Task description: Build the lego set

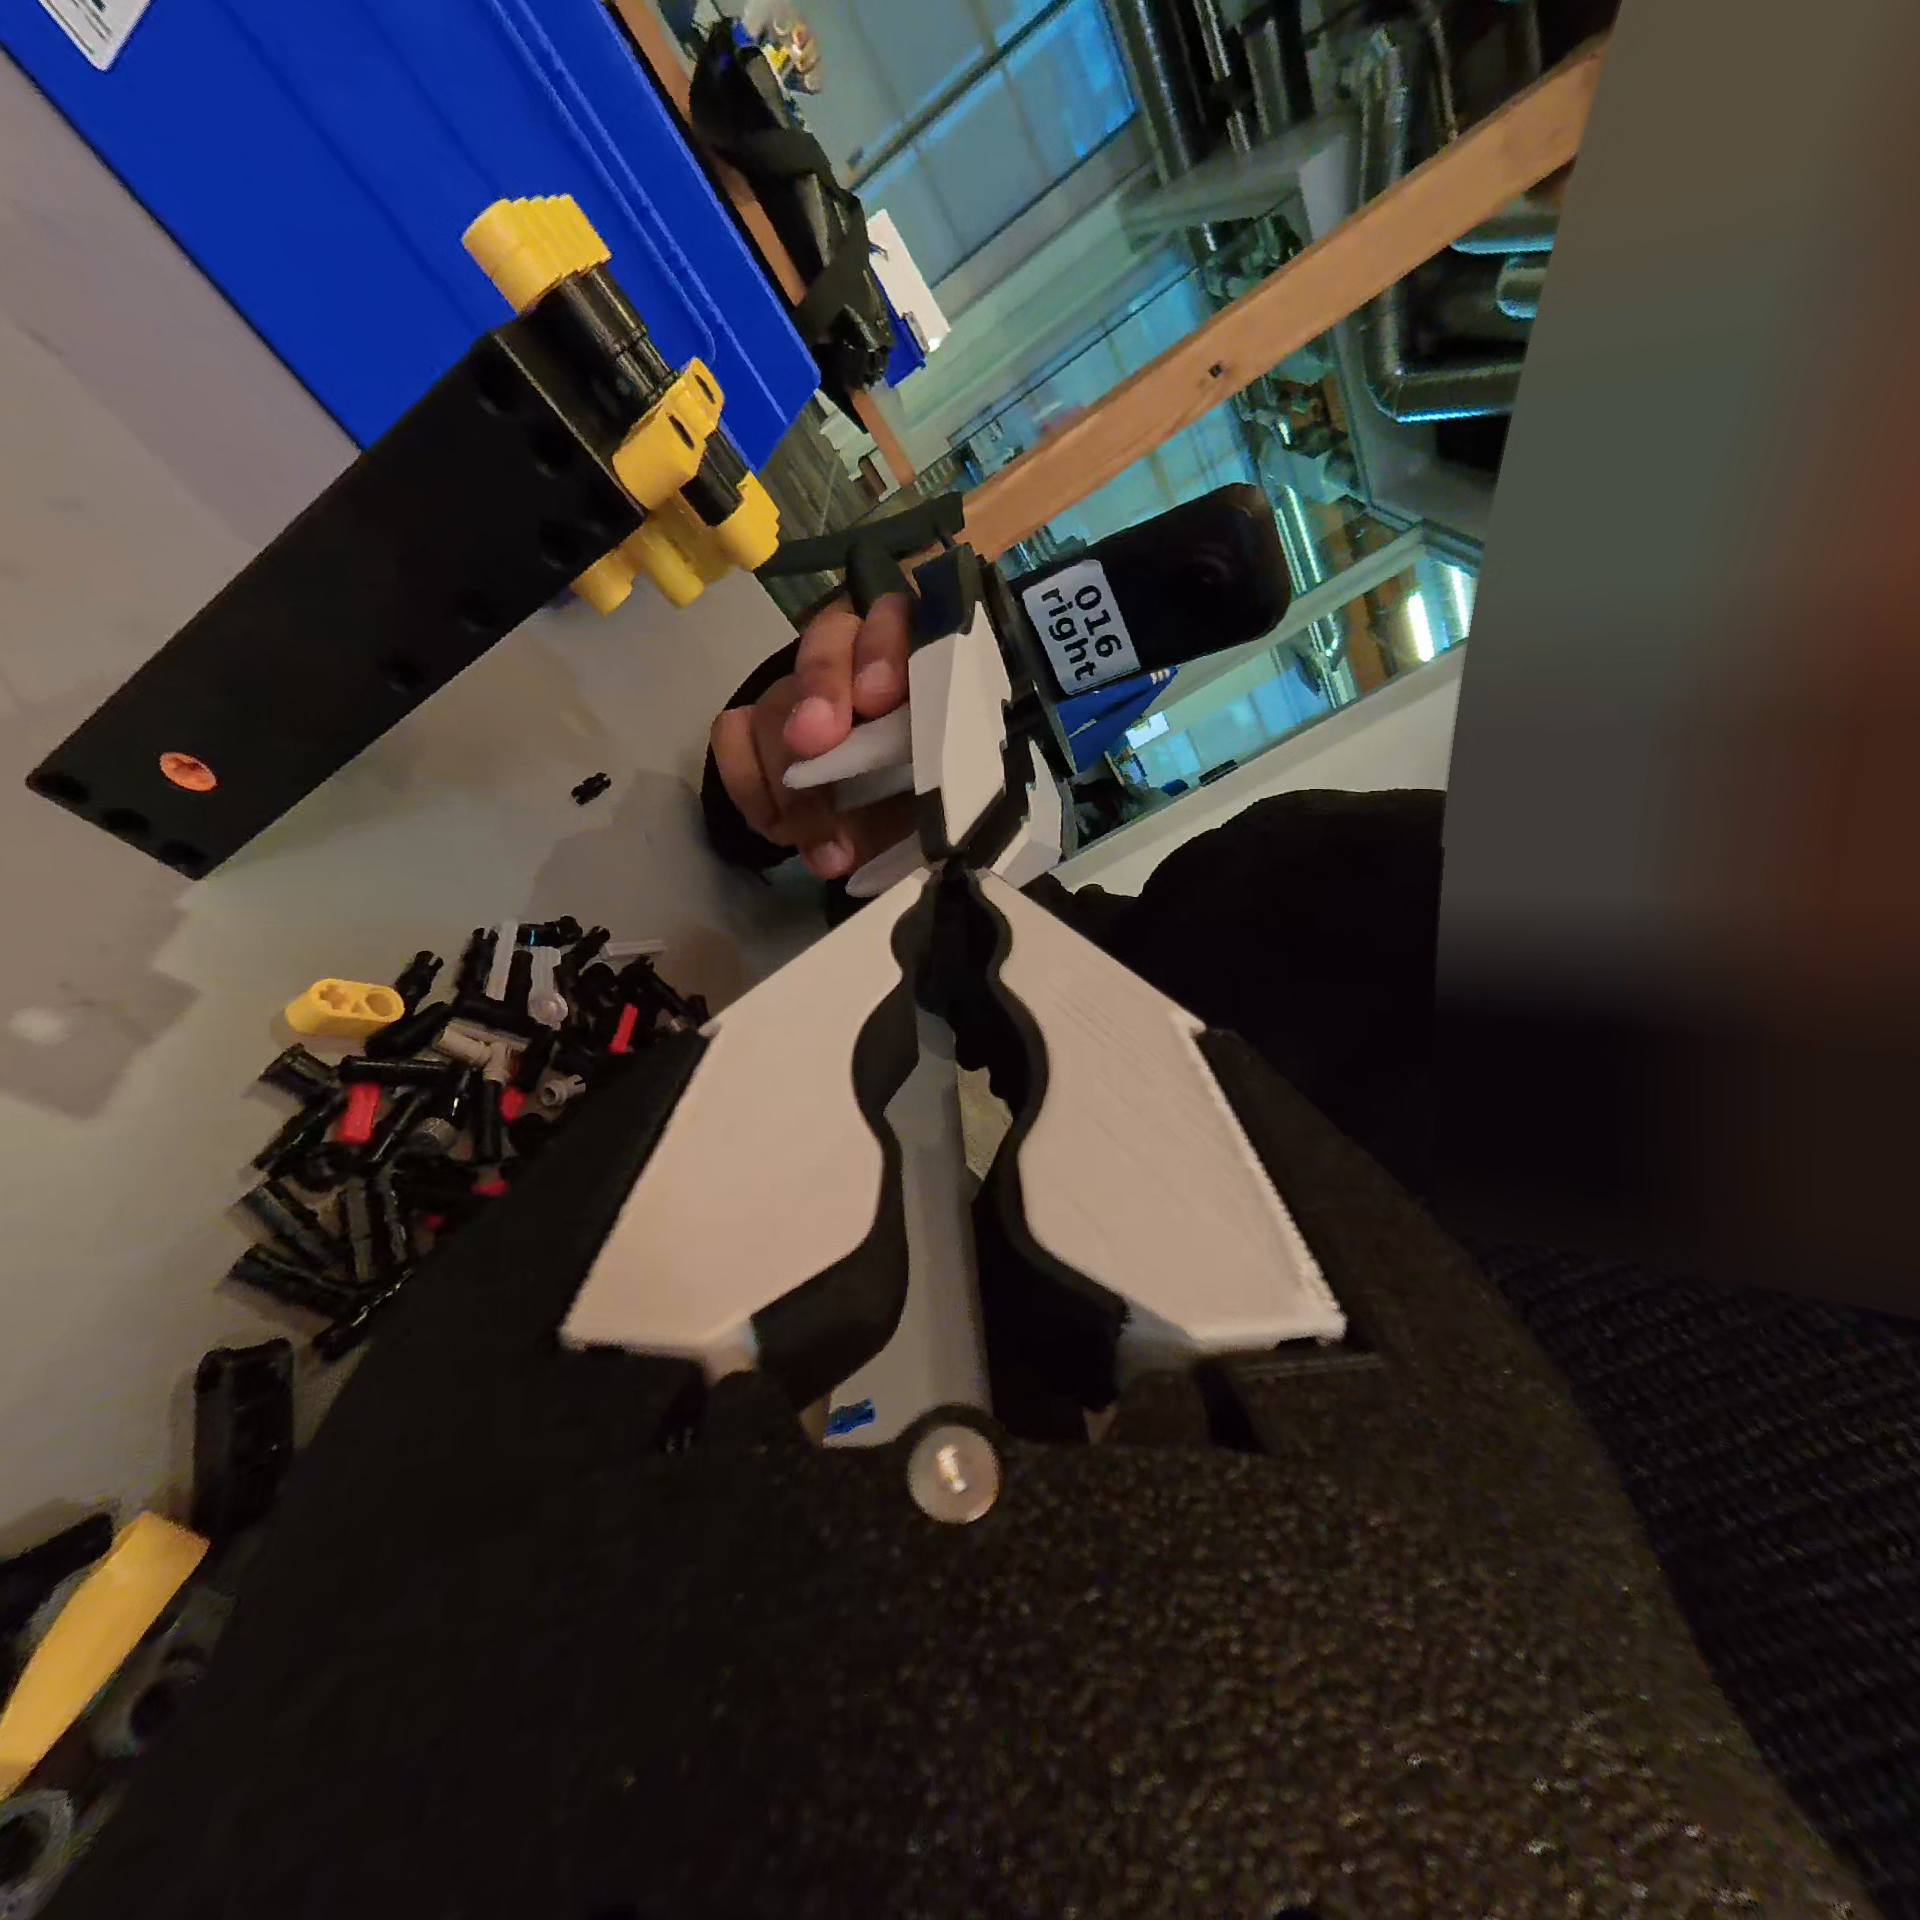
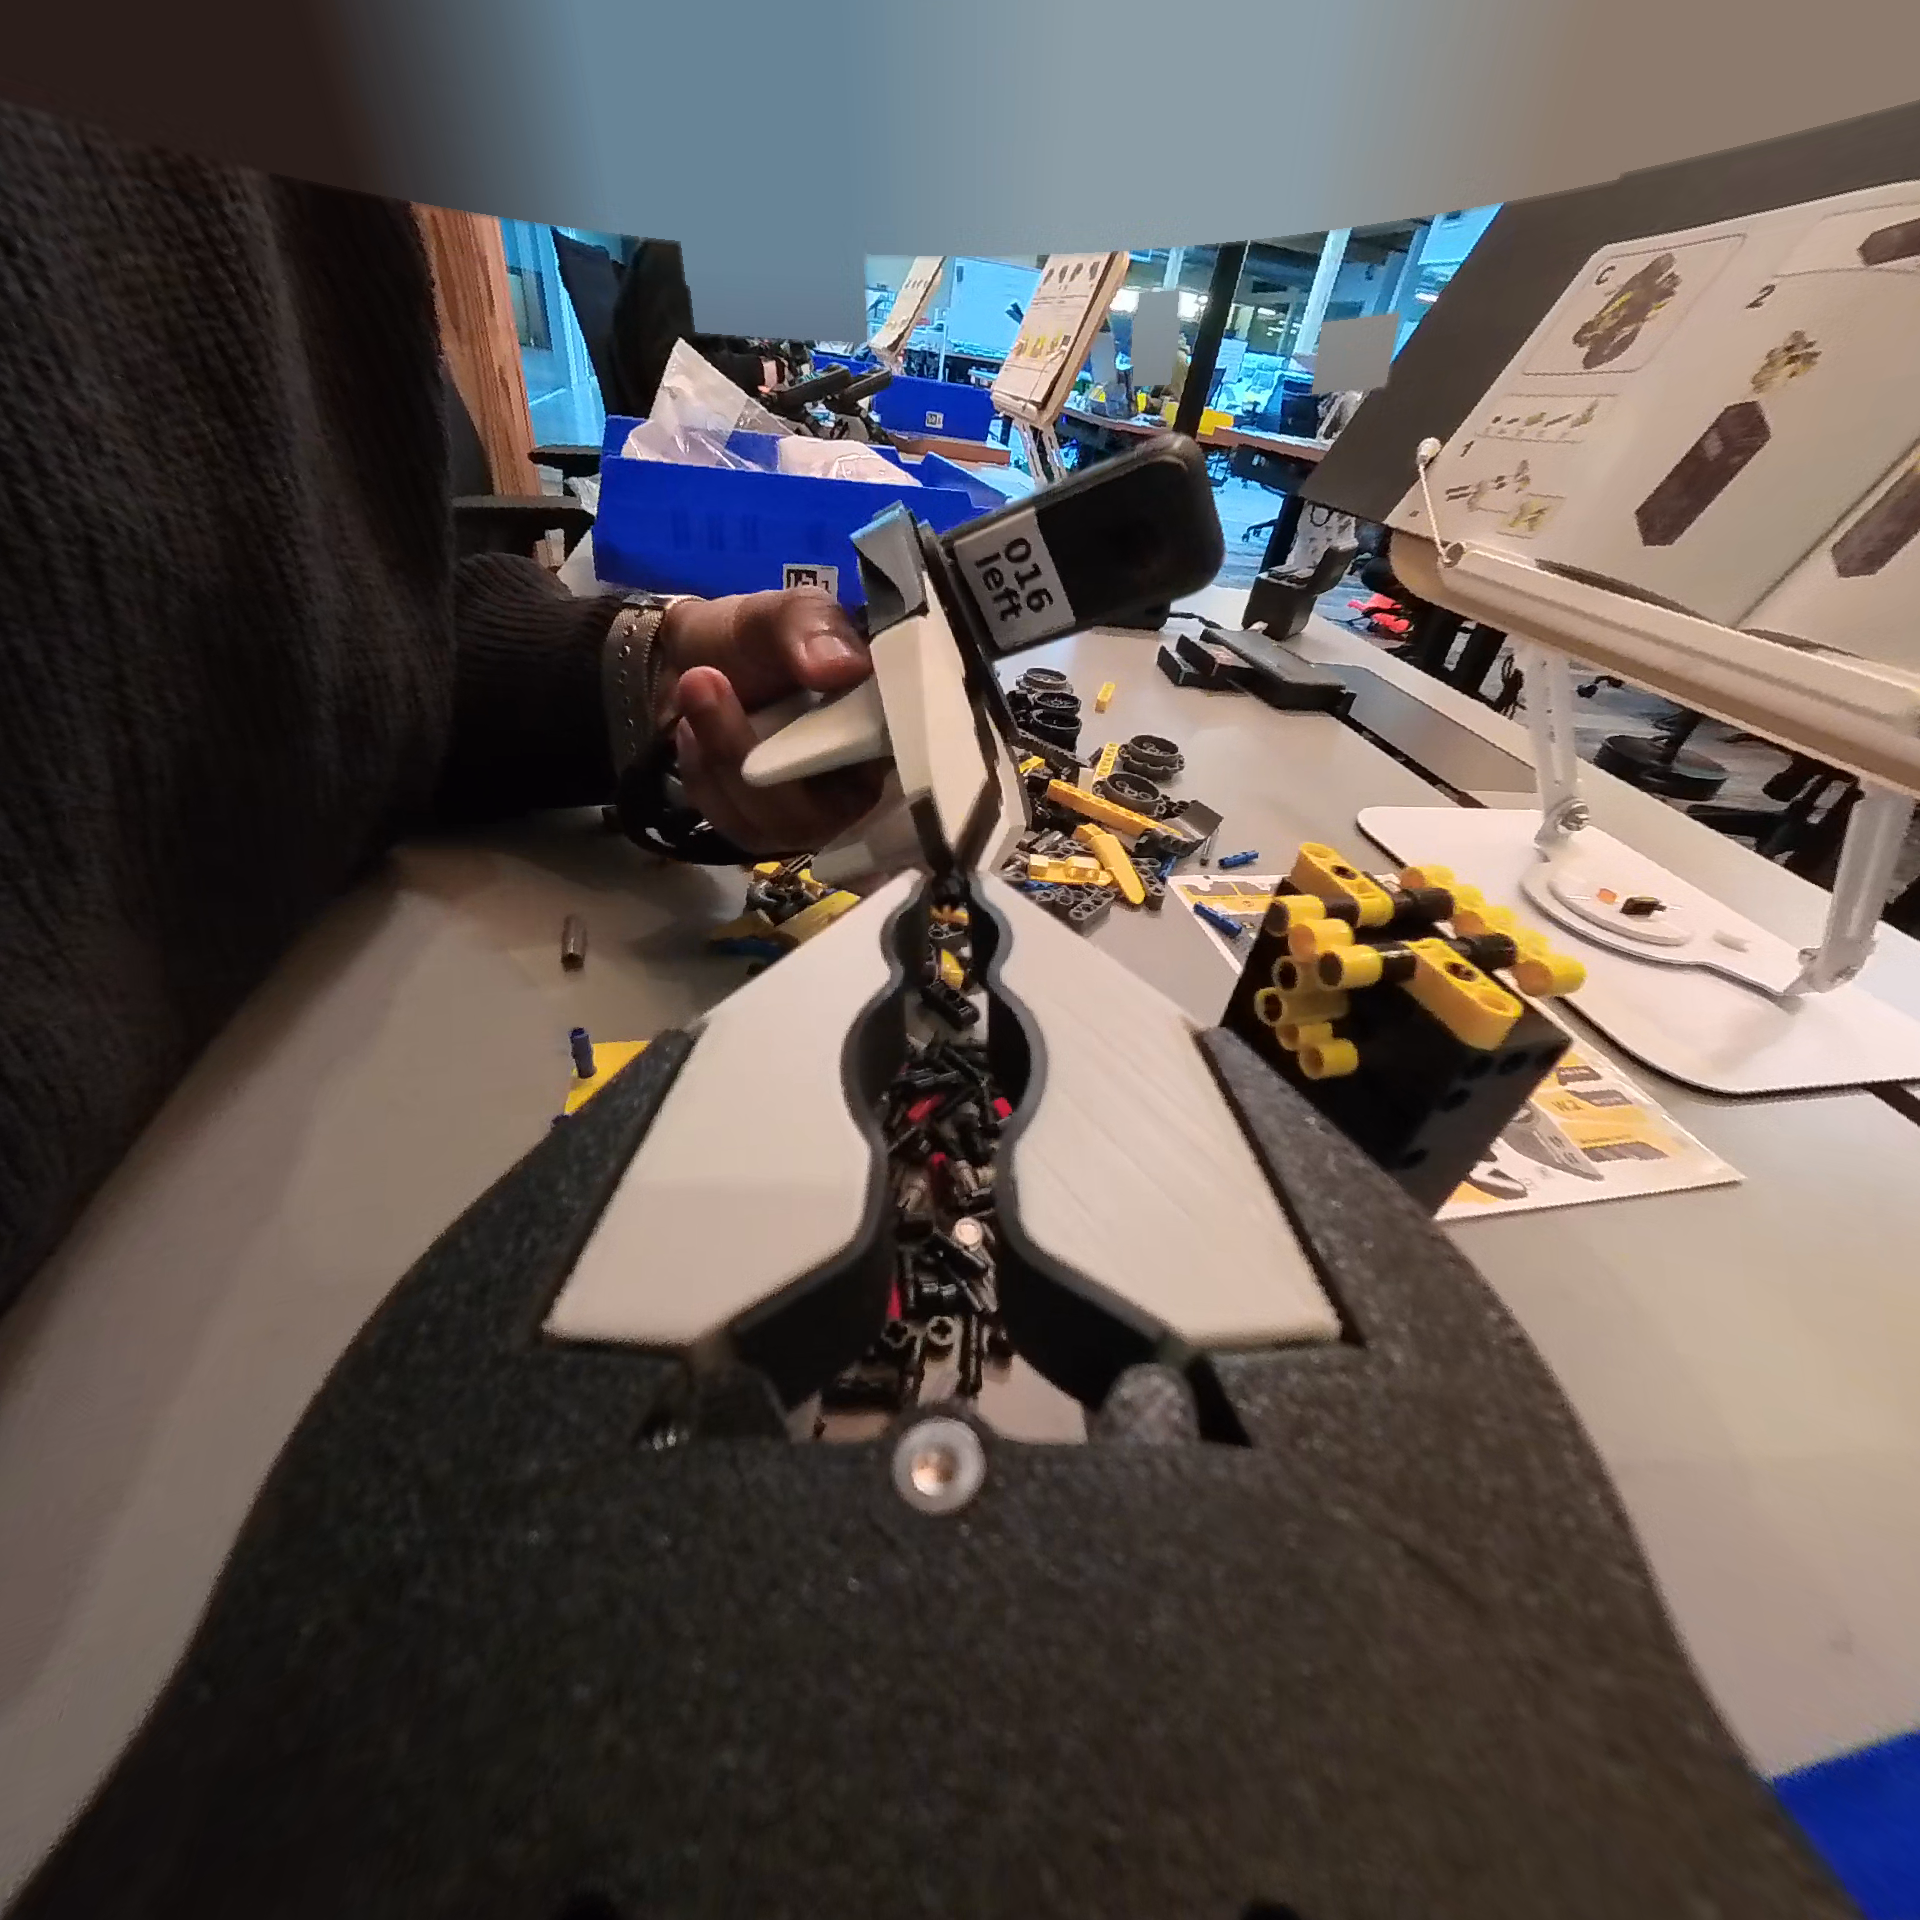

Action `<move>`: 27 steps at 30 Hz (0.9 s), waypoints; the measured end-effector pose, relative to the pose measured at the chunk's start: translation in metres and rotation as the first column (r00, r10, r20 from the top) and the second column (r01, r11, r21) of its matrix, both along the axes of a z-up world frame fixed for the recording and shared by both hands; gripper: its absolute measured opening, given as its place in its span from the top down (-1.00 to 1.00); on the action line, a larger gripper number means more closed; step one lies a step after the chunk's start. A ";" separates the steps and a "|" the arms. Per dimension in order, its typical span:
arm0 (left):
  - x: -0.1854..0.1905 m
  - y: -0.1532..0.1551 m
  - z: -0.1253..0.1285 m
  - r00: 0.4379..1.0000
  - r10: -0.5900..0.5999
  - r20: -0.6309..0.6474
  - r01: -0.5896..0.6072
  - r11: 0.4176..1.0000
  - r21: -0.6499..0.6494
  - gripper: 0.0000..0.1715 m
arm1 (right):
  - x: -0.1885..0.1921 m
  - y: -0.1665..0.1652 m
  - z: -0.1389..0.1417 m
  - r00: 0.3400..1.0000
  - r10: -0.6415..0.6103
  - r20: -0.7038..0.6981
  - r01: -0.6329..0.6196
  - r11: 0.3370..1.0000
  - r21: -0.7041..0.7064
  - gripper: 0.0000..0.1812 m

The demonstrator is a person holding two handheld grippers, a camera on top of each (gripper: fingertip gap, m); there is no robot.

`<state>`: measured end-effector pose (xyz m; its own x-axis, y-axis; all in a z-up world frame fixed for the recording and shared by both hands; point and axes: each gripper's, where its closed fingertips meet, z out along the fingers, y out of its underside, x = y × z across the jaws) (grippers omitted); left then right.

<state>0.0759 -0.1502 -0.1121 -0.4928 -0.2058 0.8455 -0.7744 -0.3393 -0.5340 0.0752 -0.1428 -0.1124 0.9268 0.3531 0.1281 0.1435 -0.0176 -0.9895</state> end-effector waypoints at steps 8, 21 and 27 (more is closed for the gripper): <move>-0.002 -0.002 0.002 1.000 -0.013 0.004 0.013 1.000 -0.007 0.95 | -0.003 -0.002 0.002 1.000 0.014 0.008 -0.014 1.000 0.002 0.95; 0.012 0.022 -0.002 0.979 0.181 0.094 -0.199 0.949 0.244 0.71 | 0.001 -0.006 0.011 1.000 -0.006 -0.024 0.006 1.000 -0.012 0.96; -0.021 0.023 -0.011 0.967 0.185 0.175 -0.245 0.860 0.448 0.71 | -0.013 0.003 -0.011 0.999 -0.033 0.020 0.036 0.981 -0.189 0.96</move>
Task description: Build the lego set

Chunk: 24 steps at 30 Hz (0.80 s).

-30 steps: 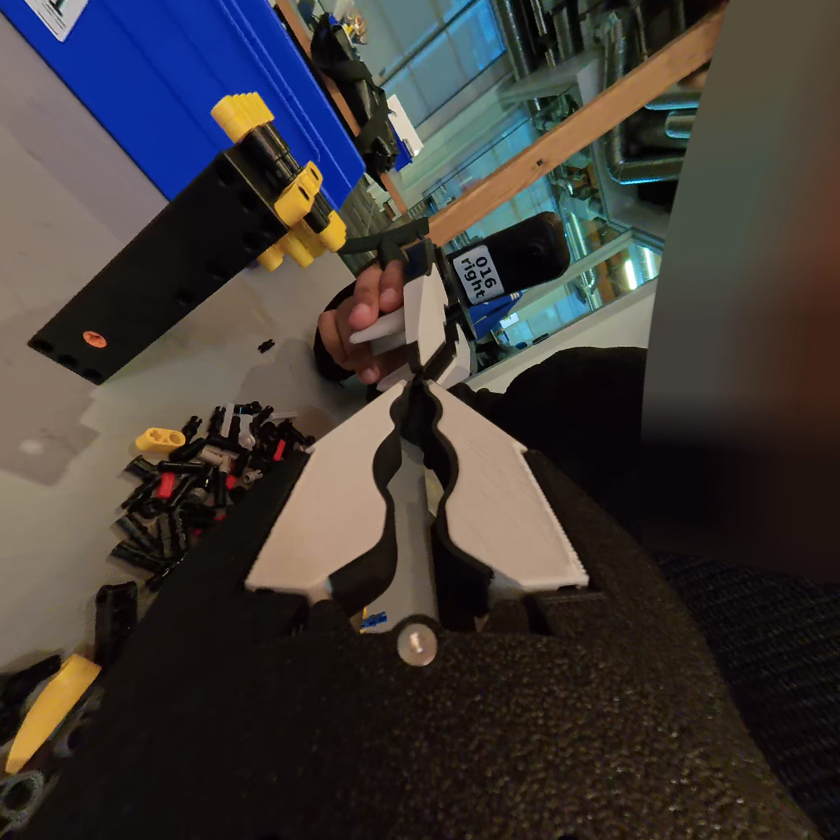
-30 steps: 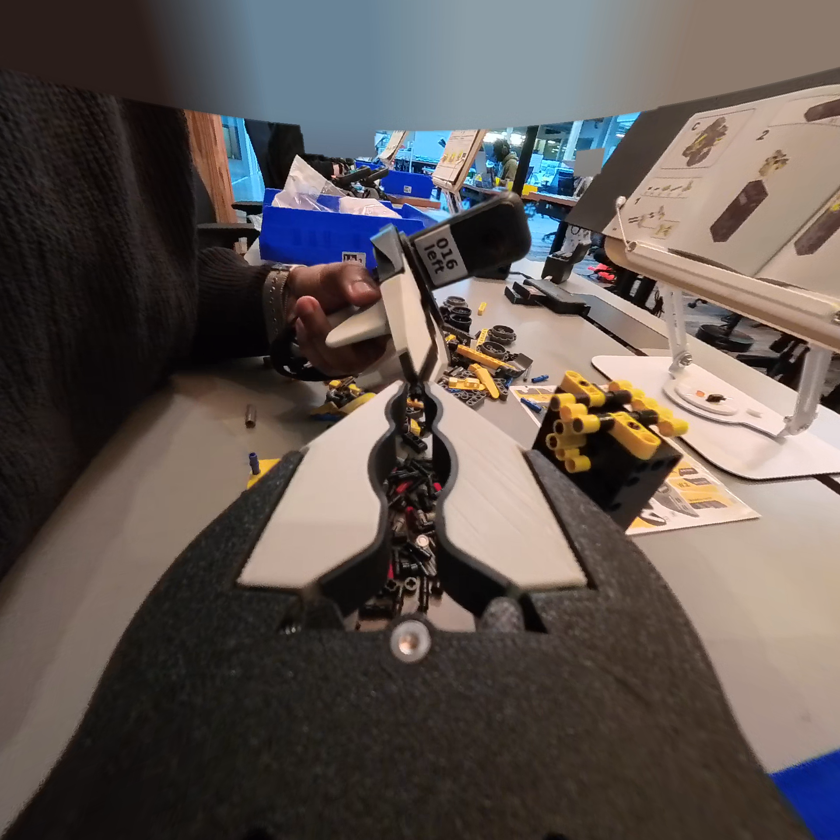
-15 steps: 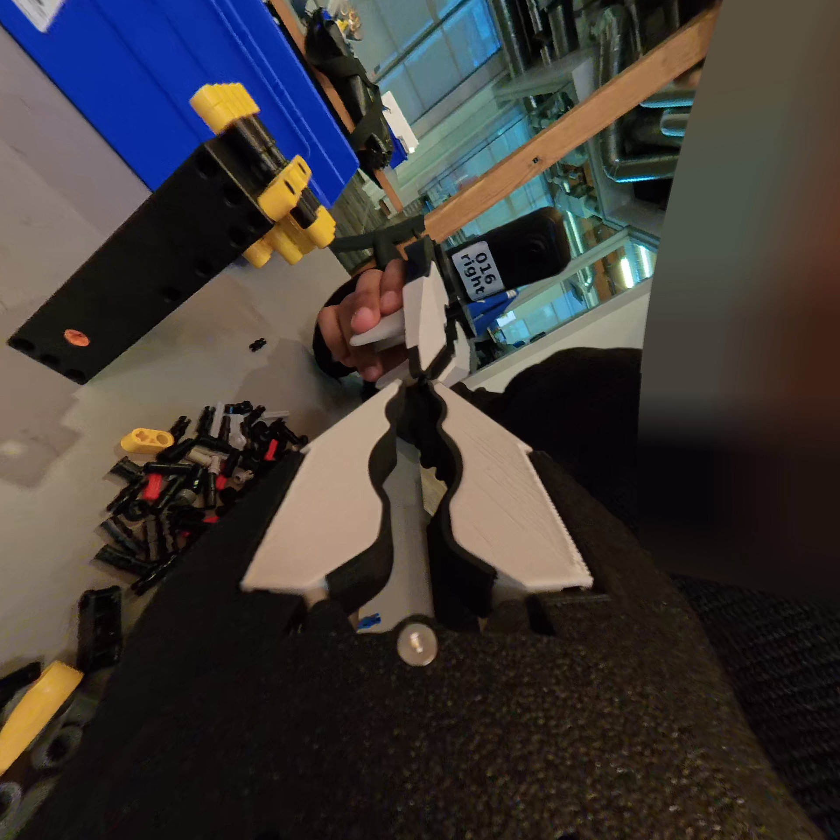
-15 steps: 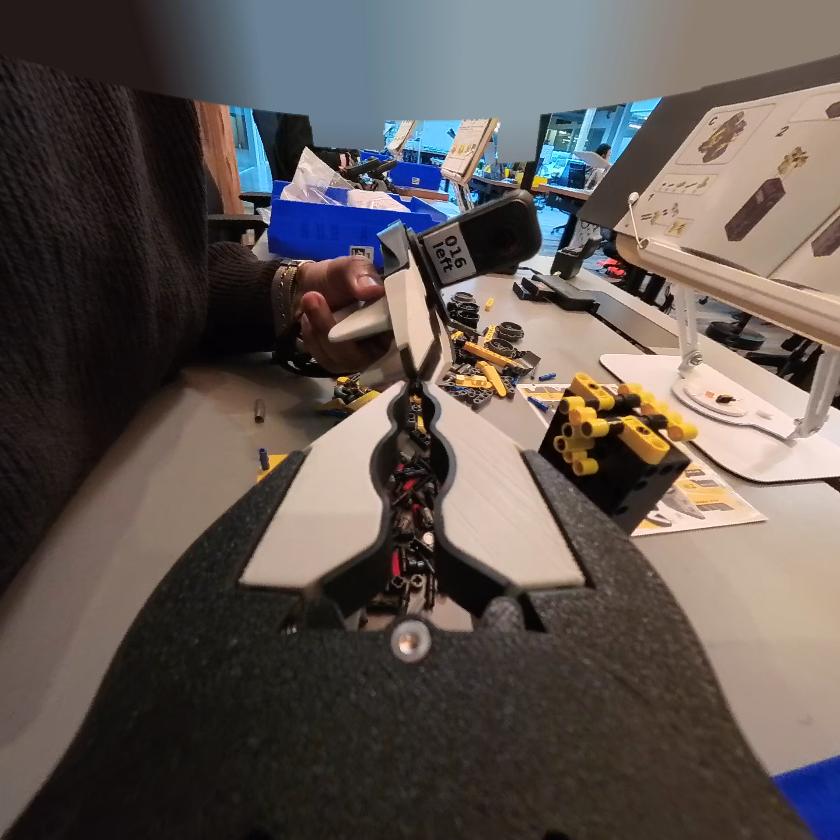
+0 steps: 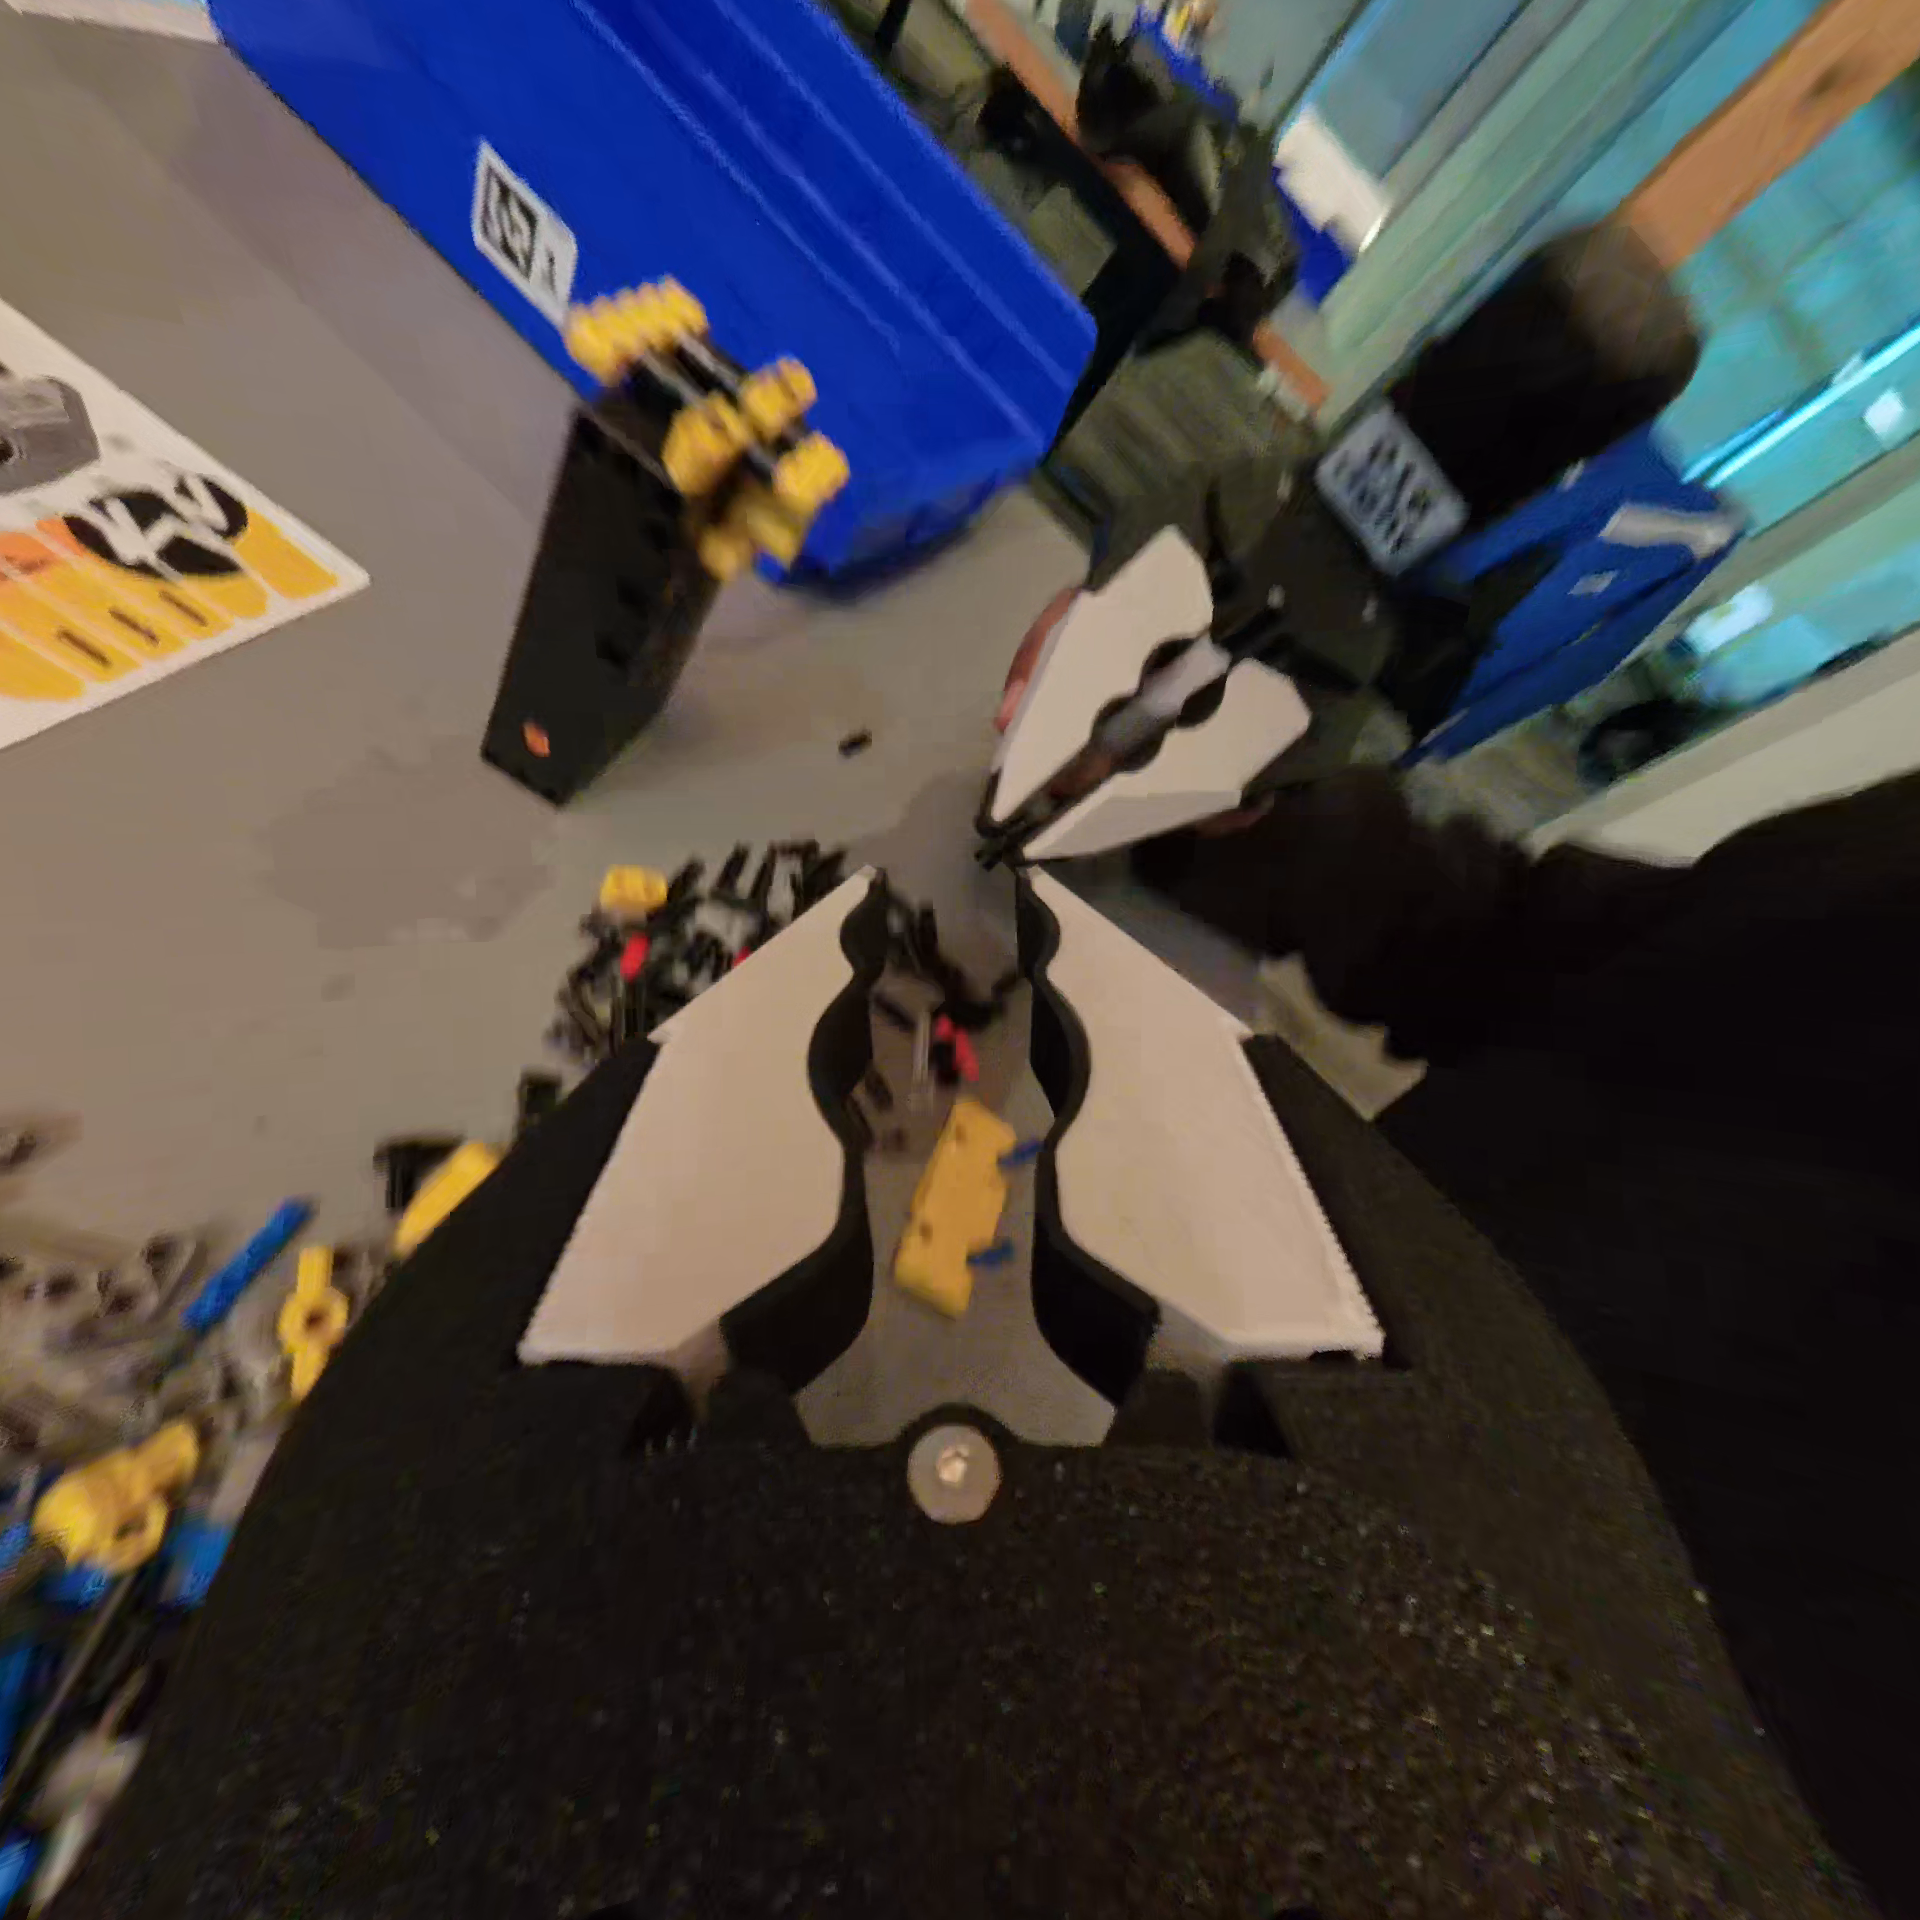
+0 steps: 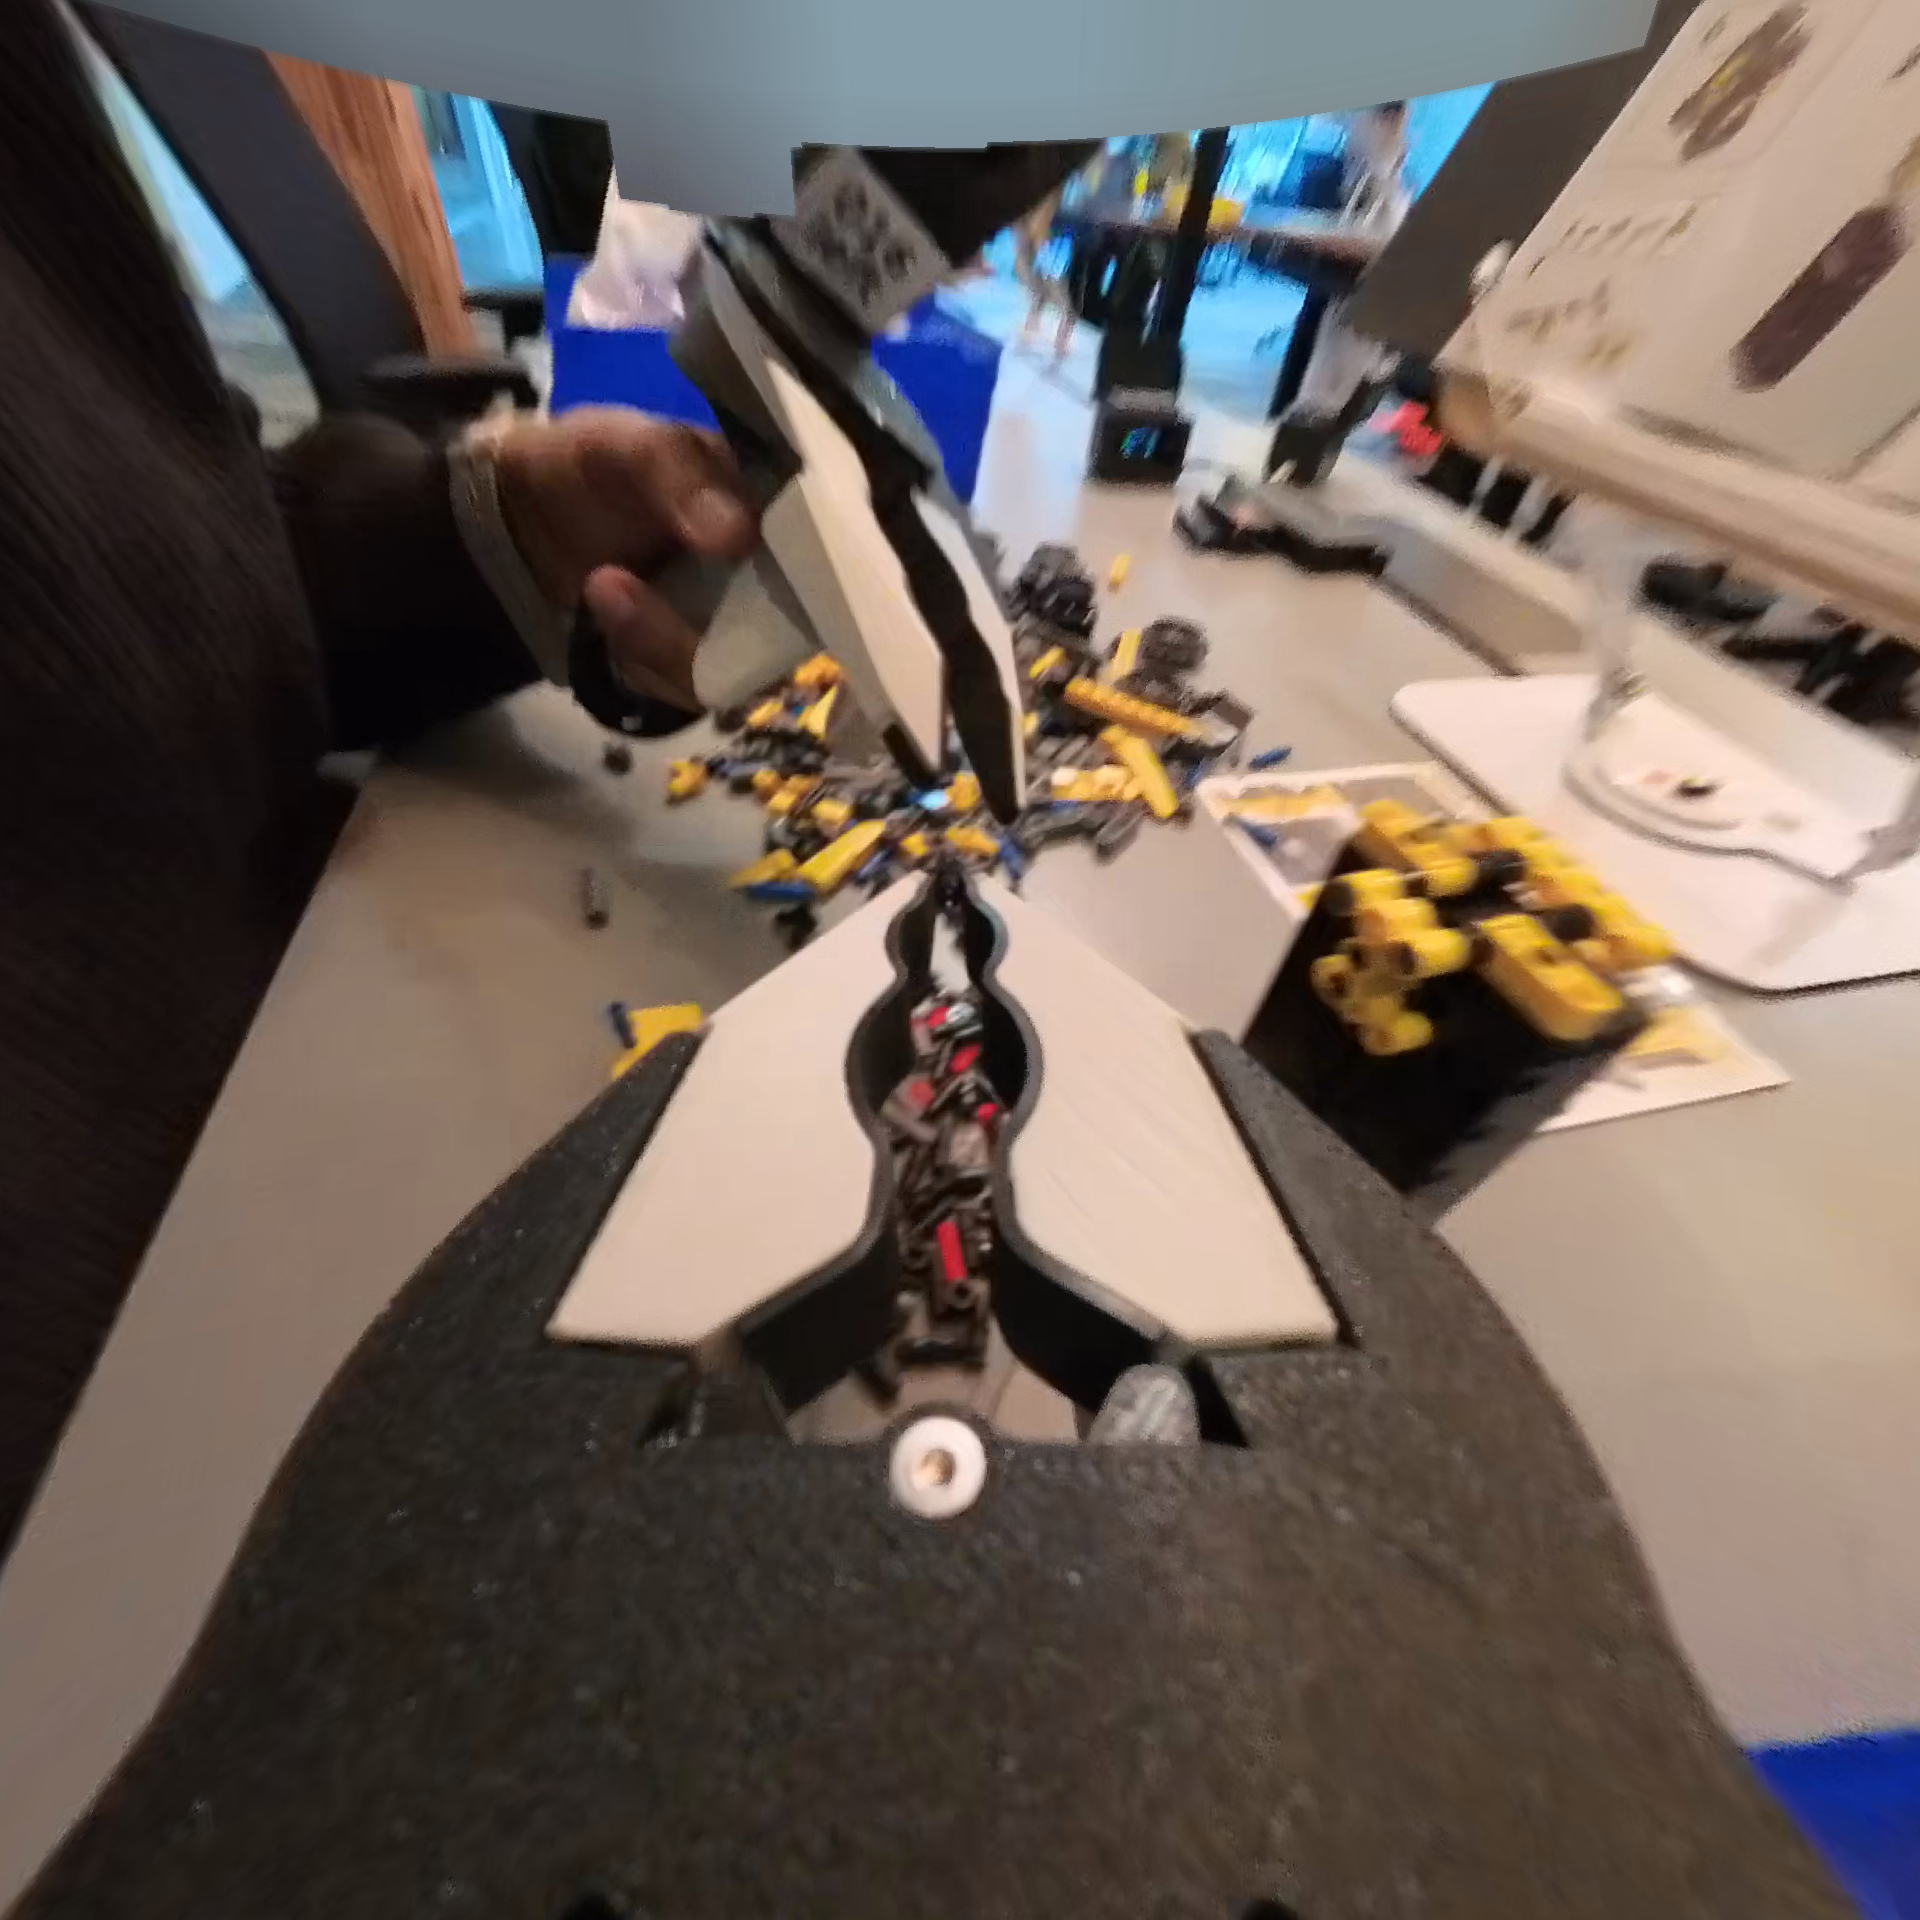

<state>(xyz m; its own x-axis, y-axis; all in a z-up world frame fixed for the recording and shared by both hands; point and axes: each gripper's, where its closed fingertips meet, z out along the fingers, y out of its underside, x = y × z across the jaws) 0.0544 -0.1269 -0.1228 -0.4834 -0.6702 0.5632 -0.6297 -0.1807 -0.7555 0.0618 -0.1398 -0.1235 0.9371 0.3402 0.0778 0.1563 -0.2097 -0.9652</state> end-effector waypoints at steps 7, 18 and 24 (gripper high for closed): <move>-0.065 -0.001 -0.038 0.999 -0.029 0.040 0.015 0.946 0.325 0.70 | -0.046 -0.015 -0.051 0.948 0.222 0.229 -0.100 0.889 -0.447 0.95; -0.071 -0.012 -0.060 0.996 -0.004 0.093 -0.041 0.881 0.470 0.59 | -0.050 -0.027 -0.084 0.790 0.534 0.301 -0.153 0.648 -0.746 0.95; -0.076 -0.019 -0.068 0.998 -0.029 0.052 0.001 0.887 0.461 0.59 | -0.051 -0.026 -0.085 0.782 0.568 0.256 -0.184 0.603 -0.776 0.96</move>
